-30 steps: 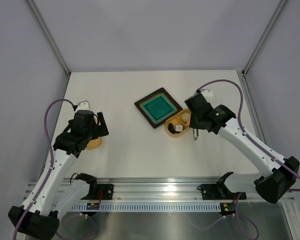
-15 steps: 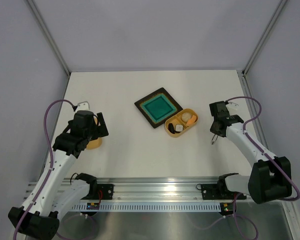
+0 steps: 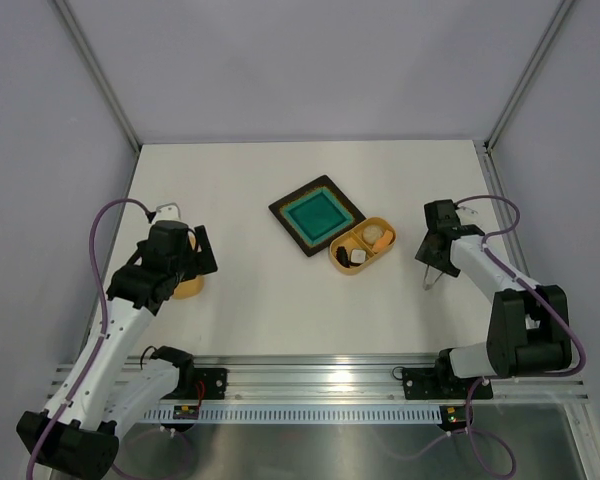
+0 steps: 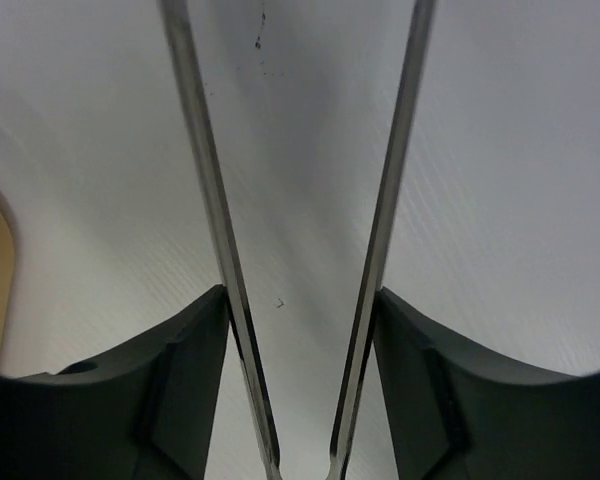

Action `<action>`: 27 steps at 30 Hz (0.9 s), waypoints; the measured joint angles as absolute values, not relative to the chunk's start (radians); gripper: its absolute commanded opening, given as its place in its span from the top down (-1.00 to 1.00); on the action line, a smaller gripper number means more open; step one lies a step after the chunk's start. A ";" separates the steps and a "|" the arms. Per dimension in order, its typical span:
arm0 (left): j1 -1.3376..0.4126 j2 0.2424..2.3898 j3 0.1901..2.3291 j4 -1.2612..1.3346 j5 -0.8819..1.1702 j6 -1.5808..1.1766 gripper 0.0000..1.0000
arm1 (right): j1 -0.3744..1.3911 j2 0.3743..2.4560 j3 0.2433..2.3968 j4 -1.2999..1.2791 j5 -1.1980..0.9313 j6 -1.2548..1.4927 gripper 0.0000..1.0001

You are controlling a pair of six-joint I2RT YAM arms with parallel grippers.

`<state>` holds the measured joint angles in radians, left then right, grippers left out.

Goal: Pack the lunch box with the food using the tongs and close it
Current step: Place the clamp at the center of the board.

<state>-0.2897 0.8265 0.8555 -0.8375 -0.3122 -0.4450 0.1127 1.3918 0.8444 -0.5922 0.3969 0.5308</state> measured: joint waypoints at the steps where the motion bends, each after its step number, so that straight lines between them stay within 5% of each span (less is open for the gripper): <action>1: -0.290 0.830 0.855 -0.838 -0.312 -0.445 -0.98 | 0.112 1.398 0.845 -0.591 0.396 0.529 -0.41; 7: -0.290 0.847 0.856 -0.841 -0.313 -0.445 -0.98 | 0.111 1.397 0.876 -0.597 0.379 0.521 -0.82; 16: -0.290 0.936 0.862 -0.852 -0.330 -0.463 -0.96 | 0.111 1.338 0.960 -0.633 0.364 0.506 -0.85; 27: -0.265 1.367 0.984 -0.803 -0.395 -0.504 -0.31 | 0.111 1.193 0.991 -0.693 0.250 0.508 -0.86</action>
<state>-0.2653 1.3670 0.9840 -0.8028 -0.3950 -0.5037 0.1112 1.1927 0.9909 -0.6933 0.2504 0.5079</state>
